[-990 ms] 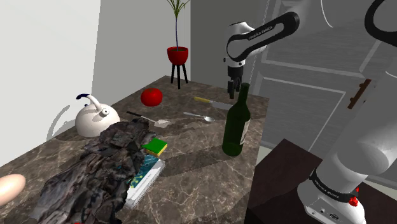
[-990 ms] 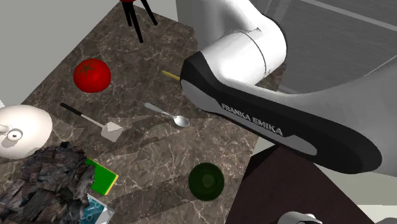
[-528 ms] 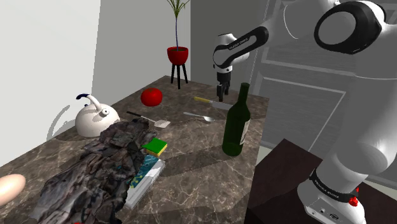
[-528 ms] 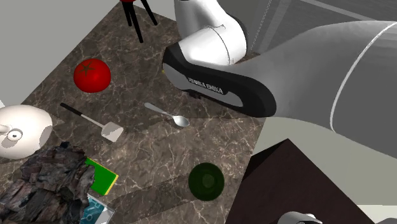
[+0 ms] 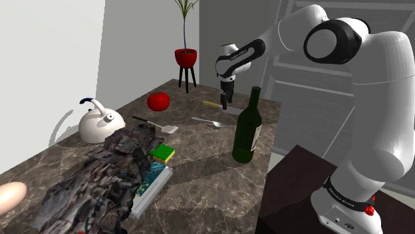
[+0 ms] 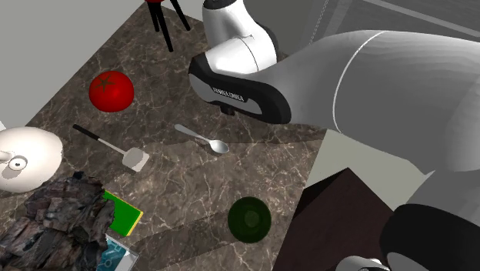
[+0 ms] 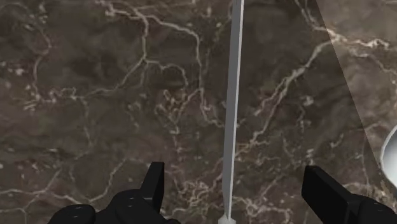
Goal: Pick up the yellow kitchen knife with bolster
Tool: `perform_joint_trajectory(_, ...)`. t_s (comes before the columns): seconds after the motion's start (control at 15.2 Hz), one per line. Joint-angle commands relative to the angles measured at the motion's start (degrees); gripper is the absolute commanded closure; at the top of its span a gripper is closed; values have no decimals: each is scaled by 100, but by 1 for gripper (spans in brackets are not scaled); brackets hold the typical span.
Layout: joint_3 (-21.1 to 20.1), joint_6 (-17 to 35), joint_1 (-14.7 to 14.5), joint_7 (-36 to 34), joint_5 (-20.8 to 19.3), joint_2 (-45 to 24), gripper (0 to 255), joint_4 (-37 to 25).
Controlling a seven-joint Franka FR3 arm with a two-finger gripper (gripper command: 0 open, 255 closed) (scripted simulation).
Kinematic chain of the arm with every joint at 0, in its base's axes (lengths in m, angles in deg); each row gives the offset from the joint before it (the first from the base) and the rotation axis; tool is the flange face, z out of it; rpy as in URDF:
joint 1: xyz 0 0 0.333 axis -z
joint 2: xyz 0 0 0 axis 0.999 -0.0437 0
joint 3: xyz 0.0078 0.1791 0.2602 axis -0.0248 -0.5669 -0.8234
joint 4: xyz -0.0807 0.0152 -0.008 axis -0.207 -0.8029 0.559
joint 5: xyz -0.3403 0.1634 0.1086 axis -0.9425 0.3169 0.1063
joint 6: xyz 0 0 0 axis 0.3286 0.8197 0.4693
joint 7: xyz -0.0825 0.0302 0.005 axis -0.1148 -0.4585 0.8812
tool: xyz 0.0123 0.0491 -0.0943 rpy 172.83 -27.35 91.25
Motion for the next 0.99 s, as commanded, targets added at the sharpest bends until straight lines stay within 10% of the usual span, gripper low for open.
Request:
perform_joint_trajectory(0.0, -5, 112, -3, -7, 4, -98, 0, 12)
perform_joint_trajectory(0.26, -7, 263, -1, -10, 7, -204, 0, 57)
perform_joint_trajectory(0.33, -6, 274, -1, -10, 6, -194, 255, 78)
perform_joint_trajectory(0.92, -7, 263, -1, -10, 7, -204, 255, 57)
